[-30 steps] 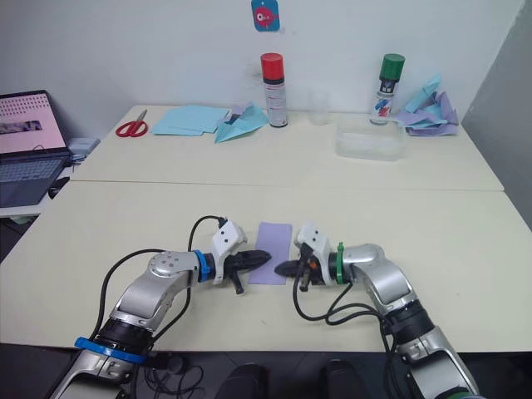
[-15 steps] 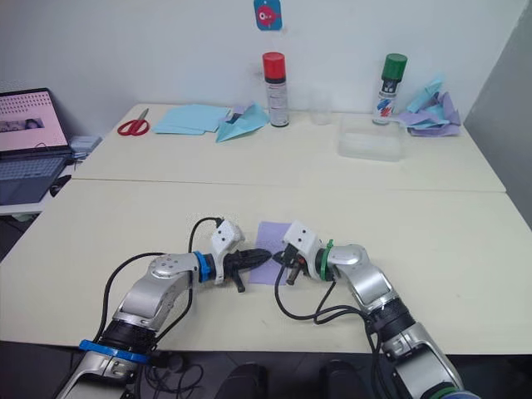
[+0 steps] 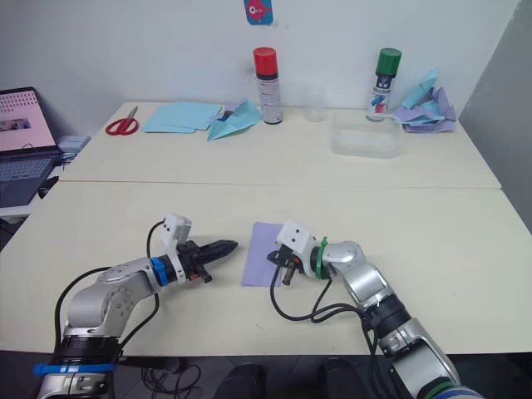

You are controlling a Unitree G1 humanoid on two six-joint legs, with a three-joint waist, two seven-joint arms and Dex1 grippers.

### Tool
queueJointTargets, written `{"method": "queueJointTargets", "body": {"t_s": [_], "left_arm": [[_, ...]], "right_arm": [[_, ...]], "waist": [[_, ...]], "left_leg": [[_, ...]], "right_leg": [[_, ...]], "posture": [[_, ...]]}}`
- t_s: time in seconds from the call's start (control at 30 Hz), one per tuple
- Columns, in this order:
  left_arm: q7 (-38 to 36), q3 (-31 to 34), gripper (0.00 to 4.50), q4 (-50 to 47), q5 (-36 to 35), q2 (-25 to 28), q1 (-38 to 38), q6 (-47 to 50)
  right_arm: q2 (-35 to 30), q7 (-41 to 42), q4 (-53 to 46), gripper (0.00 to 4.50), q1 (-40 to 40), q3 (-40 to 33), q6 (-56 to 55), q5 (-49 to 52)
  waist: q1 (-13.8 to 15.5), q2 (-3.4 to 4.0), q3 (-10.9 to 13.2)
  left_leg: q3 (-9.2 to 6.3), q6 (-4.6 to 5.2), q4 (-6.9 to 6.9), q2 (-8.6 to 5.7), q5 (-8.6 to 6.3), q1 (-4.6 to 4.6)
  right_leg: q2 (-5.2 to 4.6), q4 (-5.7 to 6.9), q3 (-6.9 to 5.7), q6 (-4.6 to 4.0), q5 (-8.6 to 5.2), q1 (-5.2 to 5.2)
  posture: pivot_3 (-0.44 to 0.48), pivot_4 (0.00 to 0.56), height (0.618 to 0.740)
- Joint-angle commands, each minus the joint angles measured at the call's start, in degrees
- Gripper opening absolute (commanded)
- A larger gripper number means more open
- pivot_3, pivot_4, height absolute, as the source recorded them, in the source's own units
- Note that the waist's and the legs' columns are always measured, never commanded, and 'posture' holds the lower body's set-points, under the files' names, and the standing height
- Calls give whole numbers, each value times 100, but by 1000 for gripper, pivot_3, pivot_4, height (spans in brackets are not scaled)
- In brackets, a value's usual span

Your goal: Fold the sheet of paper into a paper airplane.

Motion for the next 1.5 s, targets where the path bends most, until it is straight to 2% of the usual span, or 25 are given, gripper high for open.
{"method": "queueJointTargets", "body": {"t_s": [0.03,0.1,0.13,0.33,0.6,0.9,1.5], "left_arm": [[108,6,0,-61,107,-28,-139,-195],[86,93,0,-87,3,-37,-135,-148],[12,122,538,-132,-88,-11,-113,-81],[-101,12,2192,-63,32,81,-135,-196],[-79,-170,2192,283,168,-167,-509,-412],[-125,-282,2192,1120,379,-362,-1000,-650],[-521,-393,2192,1005,277,-338,-973,-298]], "right_arm": [[-59,-127,239,19,37,-54,118,-122],[-56,-137,222,19,43,-59,129,-122],[-53,-142,212,0,48,-60,134,-123],[-42,-156,180,0,55,-63,156,-118],[-9,-186,146,0,57,-76,206,-112],[27,-204,118,0,49,-99,260,-110],[48,-275,81,0,62,-146,322,-85]], "waist": [[0,0,0],[0,0,0],[0,0,0],[-1,0,0],[-1,0,0],[-3,0,0],[-6,0,0]], "left_leg": [[0,0,0,1,0,0],[-3,0,-1,5,0,0],[-4,0,-1,7,0,-1],[-3,0,-2,7,0,0],[-2,0,-1,5,0,-1],[-2,0,-1,6,0,-1],[-2,0,-1,6,0,-1]], "right_leg": [[0,0,-1,0,0,-1],[0,0,-2,-1,0,-1],[1,1,-3,-1,-1,-2],[8,1,-2,-1,-1,-2],[9,2,-2,-1,0,-1],[16,4,-2,-1,0,-2],[16,6,-2,0,0,-2]], "posture": [[0,150,740],[0,150,740],[0,150,740],[0,150,740],[0,150,740],[0,150,740],[0,150,740]]}}
